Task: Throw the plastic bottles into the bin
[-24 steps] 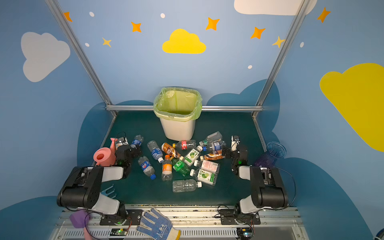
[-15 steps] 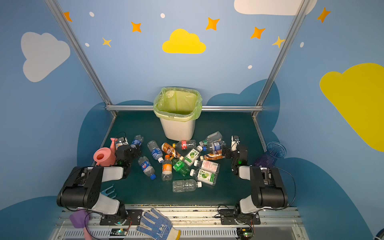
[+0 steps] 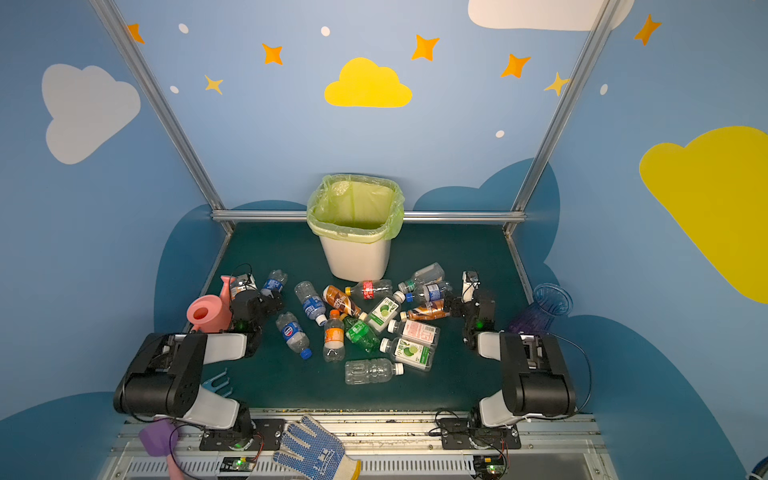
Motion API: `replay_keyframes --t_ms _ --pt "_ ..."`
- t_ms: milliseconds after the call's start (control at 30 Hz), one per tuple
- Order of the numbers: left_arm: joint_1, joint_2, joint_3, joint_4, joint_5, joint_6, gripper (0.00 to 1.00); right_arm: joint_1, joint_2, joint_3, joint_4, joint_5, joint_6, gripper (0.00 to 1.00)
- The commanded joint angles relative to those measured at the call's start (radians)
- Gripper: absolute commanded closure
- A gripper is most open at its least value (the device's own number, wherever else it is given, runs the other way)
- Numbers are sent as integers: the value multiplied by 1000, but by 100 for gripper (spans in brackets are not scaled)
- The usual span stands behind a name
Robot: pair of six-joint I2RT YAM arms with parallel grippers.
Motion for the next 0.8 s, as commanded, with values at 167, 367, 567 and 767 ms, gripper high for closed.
replay_keyframes --t_ms 167,367,567,767 --pt "6 9 14 21 -12 9 0 -10 4 9 27 -20 17 2" --pt "-2 -89 165 -296 16 35 0 -13 -119 203 -463 71 124 2" --pt "-14 -265 371 -686 8 -11 0 -12 -205 288 -685 71 233 2" --pt "-10 -280 488 -835 -30 -17 0 -14 -204 390 -860 71 269 2"
